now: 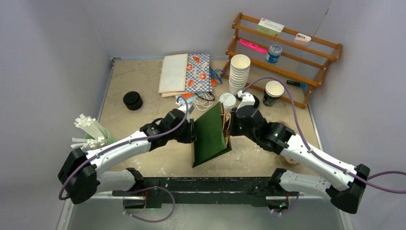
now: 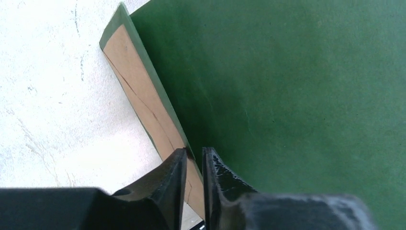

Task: Pack the takeout coffee

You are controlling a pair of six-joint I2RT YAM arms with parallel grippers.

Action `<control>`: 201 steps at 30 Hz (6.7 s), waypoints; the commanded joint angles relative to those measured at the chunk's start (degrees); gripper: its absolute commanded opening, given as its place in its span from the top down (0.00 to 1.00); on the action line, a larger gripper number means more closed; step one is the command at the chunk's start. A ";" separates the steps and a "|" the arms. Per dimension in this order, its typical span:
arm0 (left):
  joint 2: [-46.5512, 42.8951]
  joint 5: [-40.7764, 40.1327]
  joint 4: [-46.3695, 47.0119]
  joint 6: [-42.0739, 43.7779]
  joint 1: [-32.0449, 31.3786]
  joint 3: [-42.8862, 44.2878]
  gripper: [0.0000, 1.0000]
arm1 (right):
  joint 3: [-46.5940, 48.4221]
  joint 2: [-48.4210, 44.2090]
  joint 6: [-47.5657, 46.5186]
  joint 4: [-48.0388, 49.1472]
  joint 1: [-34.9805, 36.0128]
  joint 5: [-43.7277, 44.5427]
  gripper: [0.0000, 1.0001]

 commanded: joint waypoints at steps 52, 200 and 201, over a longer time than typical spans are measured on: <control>-27.65 13.73 2.65 -3.97 23.34 -8.11 0.25 | 23.07 13.81 -11.57 -7.84 -7.41 1.10 1.00; 5.93 -8.84 3.35 17.79 -4.18 32.87 0.21 | -15.12 6.22 13.41 -7.91 -50.51 2.96 0.55; 6.01 -8.74 3.40 17.76 -4.25 32.88 0.21 | -15.09 6.16 11.53 -6.80 -50.51 0.93 0.57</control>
